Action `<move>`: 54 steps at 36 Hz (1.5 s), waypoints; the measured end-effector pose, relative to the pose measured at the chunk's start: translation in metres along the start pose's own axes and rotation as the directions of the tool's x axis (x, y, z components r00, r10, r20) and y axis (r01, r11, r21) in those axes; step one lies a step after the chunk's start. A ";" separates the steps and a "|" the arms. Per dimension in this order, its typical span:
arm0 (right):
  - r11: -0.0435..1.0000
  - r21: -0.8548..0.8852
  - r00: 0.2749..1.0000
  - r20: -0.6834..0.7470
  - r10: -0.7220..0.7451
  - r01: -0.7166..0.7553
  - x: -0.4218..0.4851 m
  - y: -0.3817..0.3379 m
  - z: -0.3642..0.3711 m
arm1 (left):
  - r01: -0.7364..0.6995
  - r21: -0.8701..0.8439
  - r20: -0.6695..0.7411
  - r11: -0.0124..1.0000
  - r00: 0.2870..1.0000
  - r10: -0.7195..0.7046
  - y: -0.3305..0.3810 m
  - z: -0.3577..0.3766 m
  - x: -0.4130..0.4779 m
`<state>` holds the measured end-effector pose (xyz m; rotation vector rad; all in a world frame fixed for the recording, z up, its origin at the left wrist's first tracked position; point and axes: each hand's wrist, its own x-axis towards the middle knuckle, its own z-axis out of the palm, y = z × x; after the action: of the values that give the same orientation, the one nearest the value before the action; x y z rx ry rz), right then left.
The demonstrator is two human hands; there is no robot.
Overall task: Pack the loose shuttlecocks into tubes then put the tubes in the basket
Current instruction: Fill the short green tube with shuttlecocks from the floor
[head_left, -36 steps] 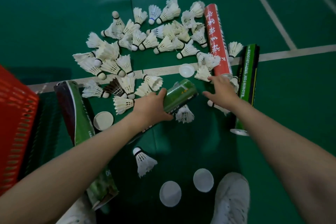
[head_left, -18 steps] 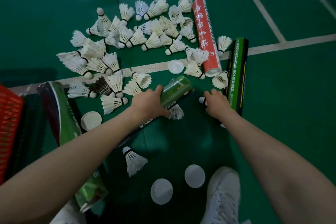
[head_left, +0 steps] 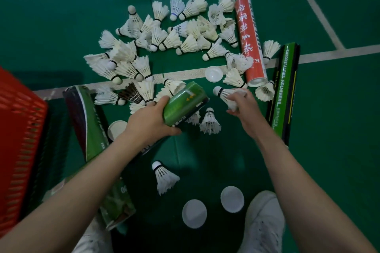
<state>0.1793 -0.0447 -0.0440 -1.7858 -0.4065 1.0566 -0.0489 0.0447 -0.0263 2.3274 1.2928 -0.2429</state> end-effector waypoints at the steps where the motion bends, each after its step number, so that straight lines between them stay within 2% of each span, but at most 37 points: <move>1: 1.000 -0.024 0.999 0.051 -0.007 0.008 -0.001 0.000 0.001 | -0.006 -0.006 0.001 1.000 1.000 0.006 -0.003 -0.002 -0.002; 4: 0.997 -0.065 0.983 0.177 -0.039 0.051 -0.006 -0.002 0.005 | -0.040 -0.004 0.005 0.999 0.999 0.040 -0.008 -0.004 -0.009; 8: 0.999 -0.010 0.957 0.289 -0.034 0.038 -0.011 -0.007 0.016 | -0.076 0.010 0.019 0.997 0.997 0.075 -0.009 -0.002 -0.014; 13: 0.989 0.148 0.954 0.293 -0.057 0.013 -0.015 -0.007 0.026 | -0.081 -0.051 -0.006 0.995 0.997 0.081 -0.009 -0.002 -0.016; 17: 0.969 0.245 0.953 0.297 -0.057 -0.018 -0.016 -0.006 0.029 | -0.127 -0.035 0.010 0.991 0.992 0.127 -0.007 -0.001 -0.016; 21: 0.988 0.156 0.937 0.345 -0.056 0.001 -0.018 -0.008 0.035 | -0.179 0.048 0.035 0.983 0.983 0.177 -0.001 0.000 -0.015; 23: 0.991 0.130 0.923 0.380 -0.060 0.011 -0.019 -0.006 0.040 | -0.168 0.037 0.036 0.985 0.985 0.167 0.001 -0.001 -0.012; 27: 0.999 -0.036 0.890 0.455 -0.020 0.041 -0.011 0.001 0.046 | -0.127 0.055 0.043 0.990 0.991 0.124 0.001 0.001 -0.004; 29: 0.995 -0.089 0.911 0.413 -0.003 0.044 0.001 0.001 0.047 | -0.093 0.082 0.024 0.992 0.996 0.091 0.001 0.001 0.004; 31: 0.964 -0.227 0.960 0.271 -0.076 0.140 0.020 -0.005 0.045 | -0.065 0.074 0.009 0.995 0.998 0.065 0.002 0.000 0.017; 32: 0.915 -0.348 0.971 0.186 -0.149 0.207 0.034 -0.009 0.041 | -0.053 0.058 0.005 0.997 0.999 0.053 0.003 -0.002 0.025; 33: 0.823 -0.503 0.965 0.130 -0.229 0.263 0.050 -0.012 0.035 | -0.041 0.041 0.000 0.998 0.999 0.041 0.004 -0.004 0.034; 35: 0.493 -0.816 0.935 0.150 -0.322 0.301 0.081 -0.015 0.019 | -0.020 0.025 -0.006 0.999 1.000 0.020 0.007 -0.010 0.053; 36: 0.306 -0.907 0.928 0.187 -0.323 0.289 0.093 -0.016 0.013 | -0.012 0.030 -0.005 0.999 1.000 0.013 0.009 -0.012 0.061; 37: 0.161 -0.949 0.927 0.214 -0.307 0.273 0.102 -0.016 0.007 | -0.009 0.041 -0.002 0.999 1.000 0.009 0.012 -0.014 0.069; 38: 0.058 -0.964 0.928 0.232 -0.291 0.259 0.106 -0.017 0.005 | -0.009 0.056 0.002 0.998 1.000 0.009 0.014 -0.015 0.076; 41: -0.127 -0.965 0.925 0.256 -0.280 0.228 0.112 -0.019 0.005 | -0.038 0.093 0.017 0.995 0.999 0.037 0.023 -0.016 0.090; 46: -0.332 -0.934 0.935 0.228 -0.271 0.132 0.118 -0.011 0.010 | -0.052 0.075 0.067 0.996 0.997 0.047 0.031 -0.011 0.097; 50: -0.398 -0.913 0.942 0.209 -0.262 0.092 0.112 -0.006 0.010 | -0.033 0.054 0.085 0.998 0.996 0.029 0.029 -0.012 0.094; 52: -0.374 -0.920 0.932 0.231 -0.278 0.117 0.110 -0.008 0.012 | -0.019 0.048 0.078 0.999 0.997 0.015 0.026 -0.012 0.090; 54: -0.246 -0.955 0.906 0.246 -0.344 0.166 0.107 -0.010 0.017 | -0.007 0.048 0.062 0.999 0.998 0.004 0.022 -0.013 0.084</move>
<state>0.2282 0.0418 -0.0882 -2.8544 -1.9570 -0.0244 0.0138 0.1044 -0.0391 2.3445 1.2636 -0.3451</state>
